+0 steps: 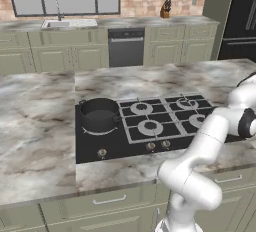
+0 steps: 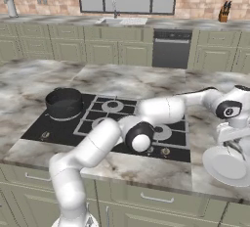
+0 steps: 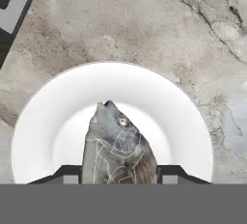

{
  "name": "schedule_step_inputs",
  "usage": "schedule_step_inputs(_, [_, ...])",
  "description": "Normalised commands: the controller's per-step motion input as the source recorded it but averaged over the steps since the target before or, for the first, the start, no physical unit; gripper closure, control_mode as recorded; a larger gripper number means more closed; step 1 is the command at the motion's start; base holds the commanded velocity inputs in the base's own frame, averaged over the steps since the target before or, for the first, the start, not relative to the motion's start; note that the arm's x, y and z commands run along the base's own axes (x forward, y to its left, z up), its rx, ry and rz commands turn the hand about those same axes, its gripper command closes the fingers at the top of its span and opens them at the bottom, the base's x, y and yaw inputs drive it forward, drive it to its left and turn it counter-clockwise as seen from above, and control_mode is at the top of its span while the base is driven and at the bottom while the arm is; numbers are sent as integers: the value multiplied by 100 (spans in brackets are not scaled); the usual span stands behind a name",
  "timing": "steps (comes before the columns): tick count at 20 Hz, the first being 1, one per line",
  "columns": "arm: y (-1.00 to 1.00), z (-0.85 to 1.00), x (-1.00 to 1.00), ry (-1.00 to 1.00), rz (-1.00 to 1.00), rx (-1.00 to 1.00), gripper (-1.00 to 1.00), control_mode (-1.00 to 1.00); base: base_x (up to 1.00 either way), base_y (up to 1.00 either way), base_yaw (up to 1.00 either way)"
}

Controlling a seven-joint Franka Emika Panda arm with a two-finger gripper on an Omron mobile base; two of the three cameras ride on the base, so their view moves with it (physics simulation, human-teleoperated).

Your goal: Retrieve the frozen meat and place it in the pot on a burner. Then turn the burner on.

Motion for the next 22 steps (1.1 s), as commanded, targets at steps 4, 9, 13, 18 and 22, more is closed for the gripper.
schedule_step_inputs(4, [53,36,0,-14,11,13,100,-100,0,0,0])
schedule_step_inputs(9, [70,9,0,-17,10,4,100,-100,0,0,0])
schedule_step_inputs(13, [75,0,7,-29,10,0,100,-100,0,0,0])
schedule_step_inputs(18, [71,0,18,-39,11,0,100,-100,0,0,0])
schedule_step_inputs(22, [78,0,14,-35,13,-4,100,-100,0,0,0])
